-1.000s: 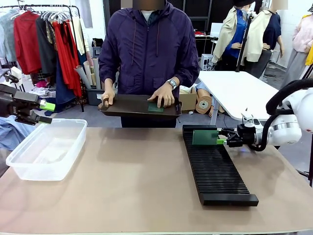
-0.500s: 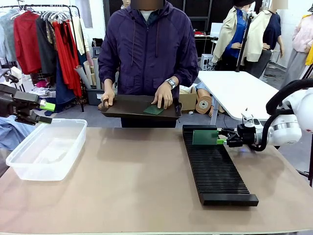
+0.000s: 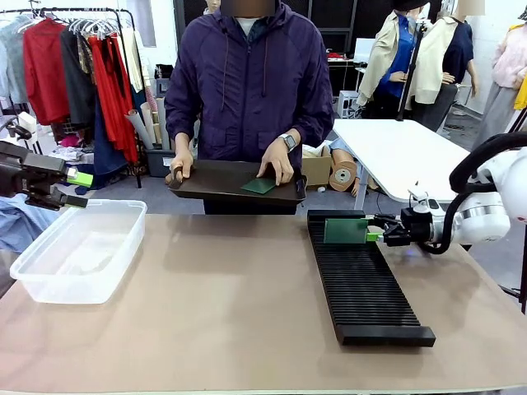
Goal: Sort PCBs into racks and boxes based on the side picked up.
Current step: Pick up the Blank PCB handed by the Human.
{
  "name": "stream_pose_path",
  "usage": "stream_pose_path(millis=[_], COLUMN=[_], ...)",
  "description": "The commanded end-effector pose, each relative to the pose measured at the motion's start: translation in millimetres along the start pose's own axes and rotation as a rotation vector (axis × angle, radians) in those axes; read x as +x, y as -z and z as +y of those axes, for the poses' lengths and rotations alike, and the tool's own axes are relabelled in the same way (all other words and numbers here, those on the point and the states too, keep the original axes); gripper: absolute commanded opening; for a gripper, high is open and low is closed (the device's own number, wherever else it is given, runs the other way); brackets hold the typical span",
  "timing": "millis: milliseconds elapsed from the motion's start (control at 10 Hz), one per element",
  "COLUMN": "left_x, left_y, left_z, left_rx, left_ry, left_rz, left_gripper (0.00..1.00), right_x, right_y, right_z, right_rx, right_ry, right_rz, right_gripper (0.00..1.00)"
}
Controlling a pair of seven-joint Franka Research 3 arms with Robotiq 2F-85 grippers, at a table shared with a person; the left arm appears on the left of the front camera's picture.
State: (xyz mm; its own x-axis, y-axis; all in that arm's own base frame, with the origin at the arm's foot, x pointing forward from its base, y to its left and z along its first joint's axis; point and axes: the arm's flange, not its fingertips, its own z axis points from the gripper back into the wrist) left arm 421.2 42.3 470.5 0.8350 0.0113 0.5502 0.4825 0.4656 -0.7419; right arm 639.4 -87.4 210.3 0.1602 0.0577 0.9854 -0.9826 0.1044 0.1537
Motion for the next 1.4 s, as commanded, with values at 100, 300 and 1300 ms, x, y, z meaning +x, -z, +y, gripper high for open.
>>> stream_pose_path(millis=[100, 300, 1300], left_x=[1.0, 1.0, 1.0], left_y=[-0.8, -0.8, -0.8], left_z=[-2.4, -2.4, -2.4], left_rx=[-0.009, -0.009, -0.009], left_ry=[-0.011, -0.011, -0.011], left_rz=[-0.008, -0.008, -0.008], left_gripper=[1.0, 1.0, 1.0], right_x=[46.9, 67.7, 141.9], right_y=[-24.0, -31.6, -14.8], right_z=[16.5, 28.1, 107.2], right_rx=[0.063, 0.105, 0.197], right_ry=[0.038, 0.063, 0.49], right_rz=[-0.026, -0.021, 0.112], right_gripper=[1.0, 1.0, 1.0])
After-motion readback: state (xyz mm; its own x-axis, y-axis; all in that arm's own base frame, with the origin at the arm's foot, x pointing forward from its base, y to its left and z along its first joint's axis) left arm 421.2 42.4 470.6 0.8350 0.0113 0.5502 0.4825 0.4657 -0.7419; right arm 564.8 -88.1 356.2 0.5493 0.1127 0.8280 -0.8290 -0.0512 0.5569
